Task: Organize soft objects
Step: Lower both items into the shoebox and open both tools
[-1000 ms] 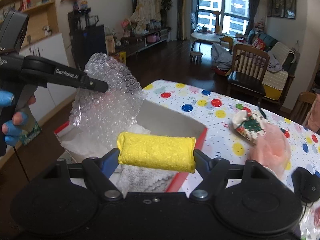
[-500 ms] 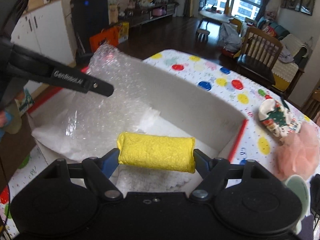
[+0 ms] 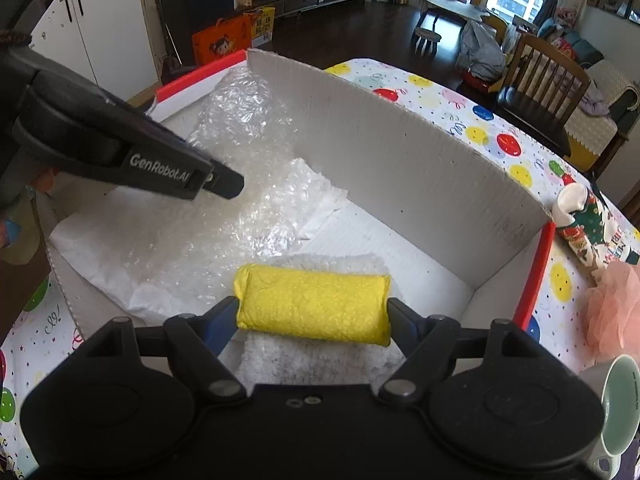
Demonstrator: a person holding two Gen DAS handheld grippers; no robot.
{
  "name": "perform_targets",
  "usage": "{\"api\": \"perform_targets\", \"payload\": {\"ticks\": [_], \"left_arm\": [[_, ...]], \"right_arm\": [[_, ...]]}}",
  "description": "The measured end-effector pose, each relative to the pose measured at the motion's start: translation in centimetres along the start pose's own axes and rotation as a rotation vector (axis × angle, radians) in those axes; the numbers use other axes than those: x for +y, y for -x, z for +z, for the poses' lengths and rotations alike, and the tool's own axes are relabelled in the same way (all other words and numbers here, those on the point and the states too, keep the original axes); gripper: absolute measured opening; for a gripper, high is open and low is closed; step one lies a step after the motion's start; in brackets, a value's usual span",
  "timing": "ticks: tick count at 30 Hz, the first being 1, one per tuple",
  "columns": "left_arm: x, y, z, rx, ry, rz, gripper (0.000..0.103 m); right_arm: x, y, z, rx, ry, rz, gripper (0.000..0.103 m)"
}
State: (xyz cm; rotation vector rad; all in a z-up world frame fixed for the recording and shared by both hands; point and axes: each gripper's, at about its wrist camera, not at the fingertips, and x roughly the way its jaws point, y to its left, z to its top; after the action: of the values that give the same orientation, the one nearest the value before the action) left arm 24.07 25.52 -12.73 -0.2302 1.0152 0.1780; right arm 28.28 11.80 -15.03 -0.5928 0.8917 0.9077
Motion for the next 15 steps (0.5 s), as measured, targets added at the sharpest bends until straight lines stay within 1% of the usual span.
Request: {"api": "perform_targets", "payload": {"ticks": [5,10,15], "left_arm": [[-0.2,0.1,-0.1,0.009,-0.02,0.005,0.008],[-0.1,0.3,-0.2,0.018,-0.015,-0.003,0.009],[-0.1,0.9,-0.3,0.011,-0.013,-0.009,0.01]], "right_arm": [[-0.2,-0.4,0.3,0.028,0.014,0.01,0.08],[-0.6,-0.6,0.5,0.034,0.007,0.023,0.081],[-1.0,0.2,0.5,-0.003,-0.009,0.038,0.088]]}}
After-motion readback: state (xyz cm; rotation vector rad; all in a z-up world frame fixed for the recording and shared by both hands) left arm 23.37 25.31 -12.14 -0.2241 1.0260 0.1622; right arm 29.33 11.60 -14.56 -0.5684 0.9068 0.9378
